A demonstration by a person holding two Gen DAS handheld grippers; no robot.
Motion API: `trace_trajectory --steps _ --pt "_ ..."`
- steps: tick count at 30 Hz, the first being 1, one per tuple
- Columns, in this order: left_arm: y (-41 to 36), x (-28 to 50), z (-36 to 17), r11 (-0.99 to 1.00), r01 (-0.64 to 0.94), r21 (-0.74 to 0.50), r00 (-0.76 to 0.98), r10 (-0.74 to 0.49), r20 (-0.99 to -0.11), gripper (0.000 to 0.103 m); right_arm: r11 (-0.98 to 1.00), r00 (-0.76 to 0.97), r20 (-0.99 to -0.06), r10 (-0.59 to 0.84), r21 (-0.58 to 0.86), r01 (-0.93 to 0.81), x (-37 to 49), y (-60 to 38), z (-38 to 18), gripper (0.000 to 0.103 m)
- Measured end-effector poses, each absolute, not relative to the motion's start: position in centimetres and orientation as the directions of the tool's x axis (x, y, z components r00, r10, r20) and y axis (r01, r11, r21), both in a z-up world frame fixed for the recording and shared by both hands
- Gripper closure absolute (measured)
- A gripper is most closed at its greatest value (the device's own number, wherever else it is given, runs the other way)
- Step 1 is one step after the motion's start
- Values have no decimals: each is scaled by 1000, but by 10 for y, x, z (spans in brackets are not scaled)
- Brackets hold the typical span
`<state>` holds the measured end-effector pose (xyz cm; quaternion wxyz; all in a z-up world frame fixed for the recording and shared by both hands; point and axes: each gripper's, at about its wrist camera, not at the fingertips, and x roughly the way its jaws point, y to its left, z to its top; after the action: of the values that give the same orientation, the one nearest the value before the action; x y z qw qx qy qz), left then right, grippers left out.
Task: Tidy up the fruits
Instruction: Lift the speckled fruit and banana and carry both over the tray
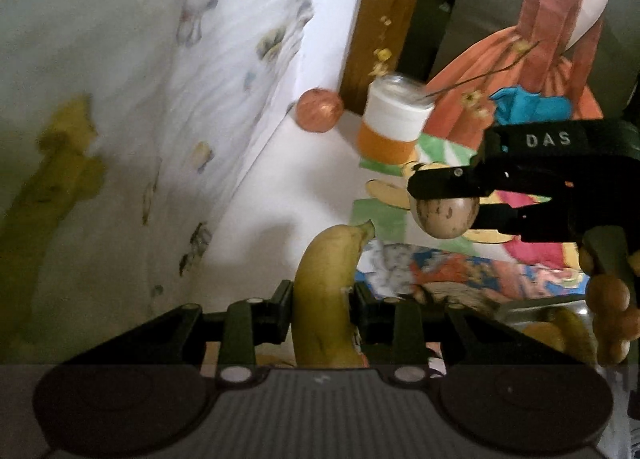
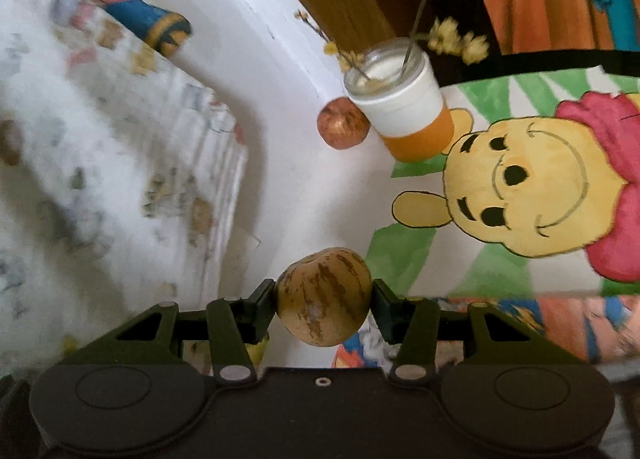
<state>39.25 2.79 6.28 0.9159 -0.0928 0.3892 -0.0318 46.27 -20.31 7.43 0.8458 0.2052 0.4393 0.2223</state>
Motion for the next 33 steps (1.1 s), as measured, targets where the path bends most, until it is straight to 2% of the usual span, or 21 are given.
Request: trace_trajectory --steps 15,24,33 --pt "-35 313 104 971 58 -231 734 -198 -650 68 806 572 -604 555 560 -191 346 -289 116 50" --pt "-82 277 102 954 120 -274 721 -274 -637 68 806 593 -591 547 564 -182 282 -346 105 50" --pt "-112 244 80 911 157 -381 689 -377 -619 68 809 609 -594 525 572 -139 239 -396 74 50"
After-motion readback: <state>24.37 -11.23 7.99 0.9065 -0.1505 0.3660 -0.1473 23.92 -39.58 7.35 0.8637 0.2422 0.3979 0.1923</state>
